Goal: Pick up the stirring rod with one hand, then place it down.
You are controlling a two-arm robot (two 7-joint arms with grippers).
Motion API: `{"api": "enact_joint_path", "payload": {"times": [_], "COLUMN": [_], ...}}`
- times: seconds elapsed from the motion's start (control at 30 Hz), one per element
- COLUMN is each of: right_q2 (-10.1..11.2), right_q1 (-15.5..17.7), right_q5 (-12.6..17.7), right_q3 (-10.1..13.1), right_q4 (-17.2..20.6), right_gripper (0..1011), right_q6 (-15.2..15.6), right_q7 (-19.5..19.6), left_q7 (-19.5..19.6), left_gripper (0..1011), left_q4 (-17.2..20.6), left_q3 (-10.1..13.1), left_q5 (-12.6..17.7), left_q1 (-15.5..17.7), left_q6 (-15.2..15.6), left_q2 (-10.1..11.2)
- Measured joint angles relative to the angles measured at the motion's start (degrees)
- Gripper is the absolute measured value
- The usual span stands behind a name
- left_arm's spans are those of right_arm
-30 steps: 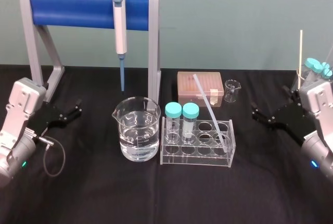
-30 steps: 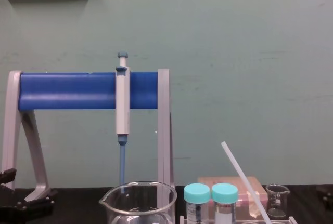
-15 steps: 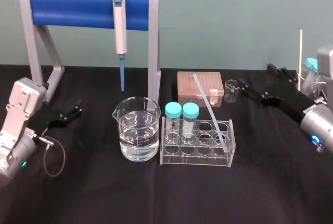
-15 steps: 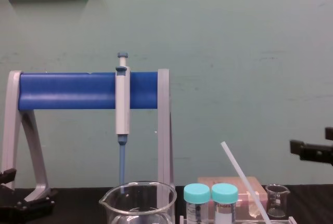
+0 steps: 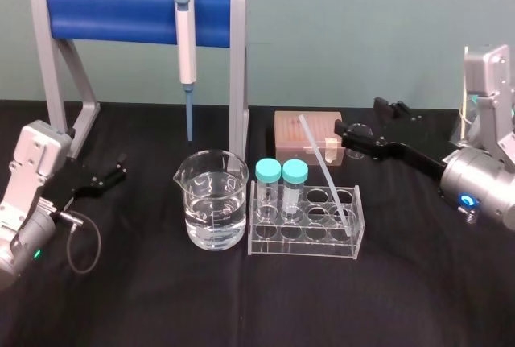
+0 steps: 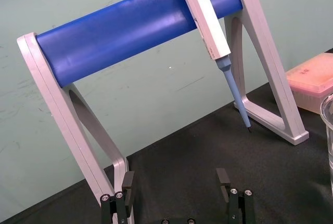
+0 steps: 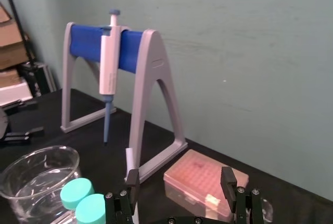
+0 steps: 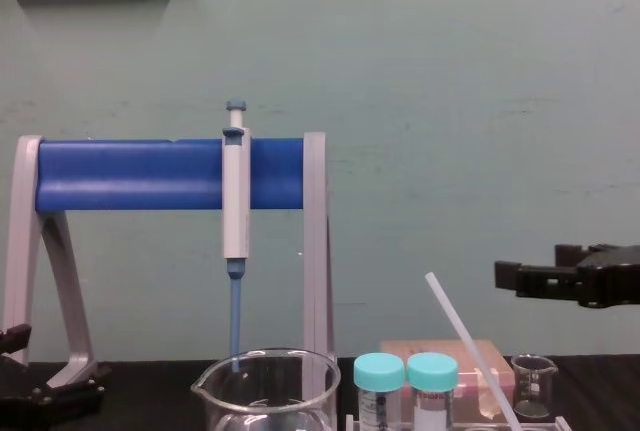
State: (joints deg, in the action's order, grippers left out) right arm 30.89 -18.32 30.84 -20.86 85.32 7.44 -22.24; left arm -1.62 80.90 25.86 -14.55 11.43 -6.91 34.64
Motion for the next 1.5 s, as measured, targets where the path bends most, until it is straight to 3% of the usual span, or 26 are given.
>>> {"api": "enact_joint_path", "payload": {"times": [0.27,0.97,1.5], "right_q2": [-1.27,-4.11,-4.61], "right_q1": [-3.0,-8.54,-9.41], "right_q5": [-1.9,-5.52,-6.8], "right_q3": [-1.8,-5.42,-6.27], "right_q4": [-2.06,-7.93,-9.01], "right_gripper": [1000,1000,1000], "right_q6": [1.63,1.84,3.34], "right_q7": [-2.92,-6.68,-7.11], "left_q7": [0.0,0.0,0.0], "left_gripper": [1000,1001,1000], "left_q4": [0.0,0.0,0.0], "left_q3": [0.0,0.0,0.0], "left_q5": [0.0,0.0,0.0], "left_q1": [0.0,0.0,0.0], "left_q6": [0.0,0.0,0.0], "left_q2": [0.0,0.0,0.0]}}
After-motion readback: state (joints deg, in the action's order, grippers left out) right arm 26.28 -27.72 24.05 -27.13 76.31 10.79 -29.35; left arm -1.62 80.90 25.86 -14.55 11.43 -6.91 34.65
